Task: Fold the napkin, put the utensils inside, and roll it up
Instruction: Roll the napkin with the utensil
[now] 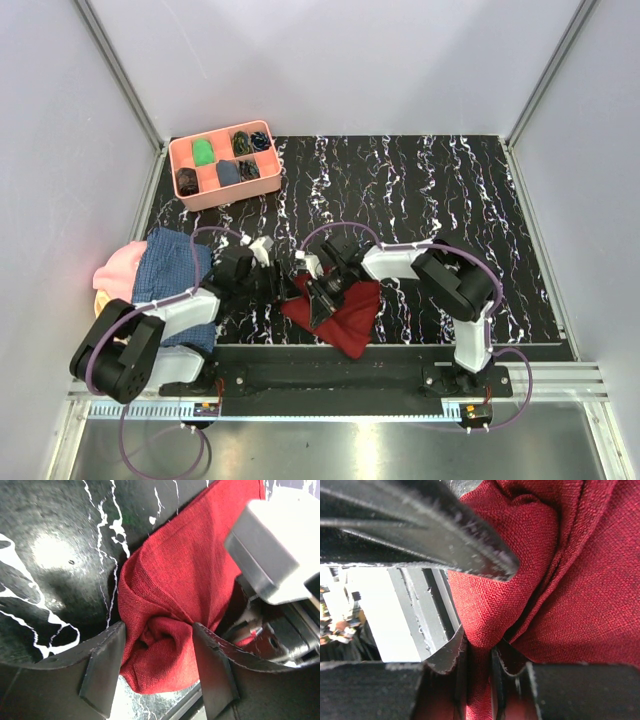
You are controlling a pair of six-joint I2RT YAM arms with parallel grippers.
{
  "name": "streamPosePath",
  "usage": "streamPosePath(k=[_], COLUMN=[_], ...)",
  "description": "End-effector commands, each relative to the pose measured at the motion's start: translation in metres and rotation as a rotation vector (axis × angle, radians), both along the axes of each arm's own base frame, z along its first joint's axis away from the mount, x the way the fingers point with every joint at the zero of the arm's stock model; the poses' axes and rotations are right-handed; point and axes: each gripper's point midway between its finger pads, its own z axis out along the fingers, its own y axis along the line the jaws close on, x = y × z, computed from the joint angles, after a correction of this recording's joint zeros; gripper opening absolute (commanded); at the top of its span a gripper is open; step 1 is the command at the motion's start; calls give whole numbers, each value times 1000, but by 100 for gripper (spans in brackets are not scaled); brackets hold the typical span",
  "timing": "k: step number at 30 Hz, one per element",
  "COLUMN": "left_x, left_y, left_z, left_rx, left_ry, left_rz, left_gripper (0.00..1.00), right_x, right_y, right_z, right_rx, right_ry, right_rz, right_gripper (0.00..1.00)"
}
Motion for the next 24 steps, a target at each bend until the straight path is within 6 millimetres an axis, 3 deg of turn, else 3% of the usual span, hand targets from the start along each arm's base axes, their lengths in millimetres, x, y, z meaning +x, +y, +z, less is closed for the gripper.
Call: streamPosePath(k=[1, 9, 13, 14, 18, 20, 24], left_x=[-10, -17, -16, -13, -8, -7, -7], left_y=[-6, -9, -8, -7, -1, 4, 10], left_z=[3, 2, -2, -1, -3, -7, -9], left_rx=[-54, -93, -78, -70, -17, 26, 73], left_ry=[4, 24, 34, 31, 43, 64, 103], left_rz=[-35, -47, -42, -34, -8, 12, 35], left_gripper=[59, 46, 29, 19, 0, 0, 0], right_x=[2, 10, 15, 17, 37, 44, 67], right_y=[-24, -22, -20, -21, -19, -21, -28], right_z=[-41, -44, -40, -39, -13, 0, 39], right_rx=[-152, -151, -149, -148, -134, -146, -157], right_ry=[19, 43, 32, 28, -52, -89, -264], right_rz=[-20, -17, -18, -22, -60, -77, -164], right_gripper=[22, 22, 28, 31, 55, 64, 69])
